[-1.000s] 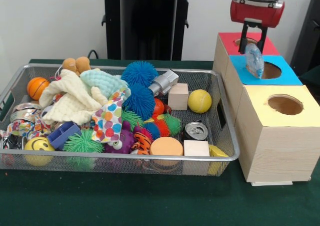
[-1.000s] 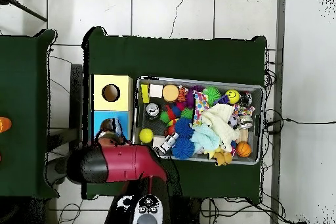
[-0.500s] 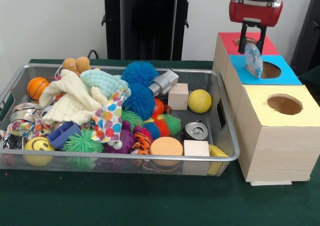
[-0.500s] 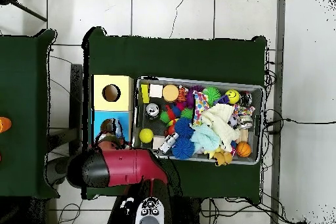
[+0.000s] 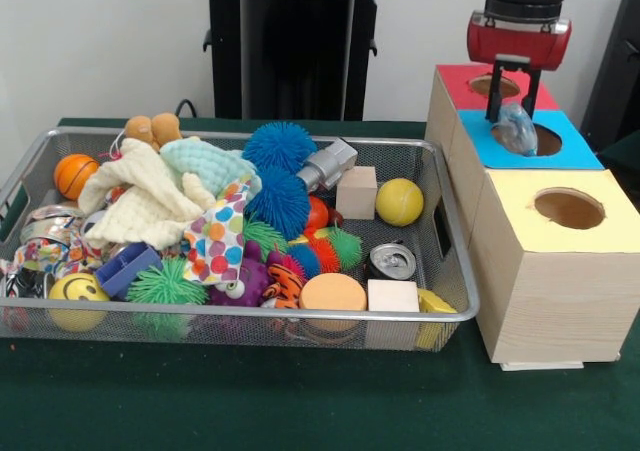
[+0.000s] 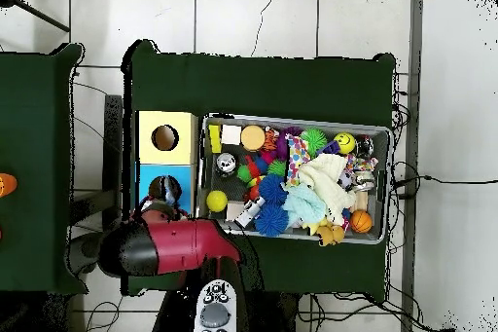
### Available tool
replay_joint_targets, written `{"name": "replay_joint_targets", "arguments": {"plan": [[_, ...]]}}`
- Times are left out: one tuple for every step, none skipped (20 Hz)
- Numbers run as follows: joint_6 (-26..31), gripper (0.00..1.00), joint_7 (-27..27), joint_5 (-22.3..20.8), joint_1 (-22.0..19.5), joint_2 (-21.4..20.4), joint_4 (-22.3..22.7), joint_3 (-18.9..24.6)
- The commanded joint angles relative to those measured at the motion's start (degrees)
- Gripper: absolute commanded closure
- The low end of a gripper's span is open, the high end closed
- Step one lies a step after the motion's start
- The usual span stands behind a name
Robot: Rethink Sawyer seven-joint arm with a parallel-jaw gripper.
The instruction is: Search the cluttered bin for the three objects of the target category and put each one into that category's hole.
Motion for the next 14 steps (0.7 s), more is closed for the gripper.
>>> {"name": "replay_joint_targets", "arguments": {"plan": [[-3.18, 1.00, 4.37, -1.74, 1.27, 7.50, 0.01, 5.48], [-3.50, 1.00, 4.87, -1.42, 1.96, 8.00, -0.48, 5.10], [-3.60, 1.00, 5.11, -1.26, 2.36, 8.28, -0.76, 4.91], [-3.48, 1.00, 5.17, -1.15, 2.68, 8.45, -0.97, 4.81], [-3.58, 1.00, 5.29, -1.04, 2.91, 8.50, -1.00, 4.74], [-3.54, 1.00, 5.25, -0.98, 3.06, 8.52, -1.04, 4.78], [-3.57, 1.00, 5.35, -0.89, 3.38, 8.71, -1.20, 4.60], [-3.57, 1.00, 5.36, -0.86, 3.64, 9.07, -1.52, 4.40], [-3.58, 1.00, 5.36, -0.82, 3.90, 9.43, -1.85, 4.21], [-3.35, 1.00, 5.18, -0.85, 4.08, 9.87, -2.25, 4.02], [-3.09, 1.00, 5.00, -0.92, 4.17, 10.23, -2.54, 3.82], [-3.04, 1.00, 4.64, -1.11, 4.03, 10.56, -2.78, 3.85], [-3.02, 1.00, 4.16, -1.38, 3.72, 10.86, -2.93, 4.05], [-2.80, 1.00, 3.46, -1.66, 3.19, 11.29, -3.12, 4.52]]}}
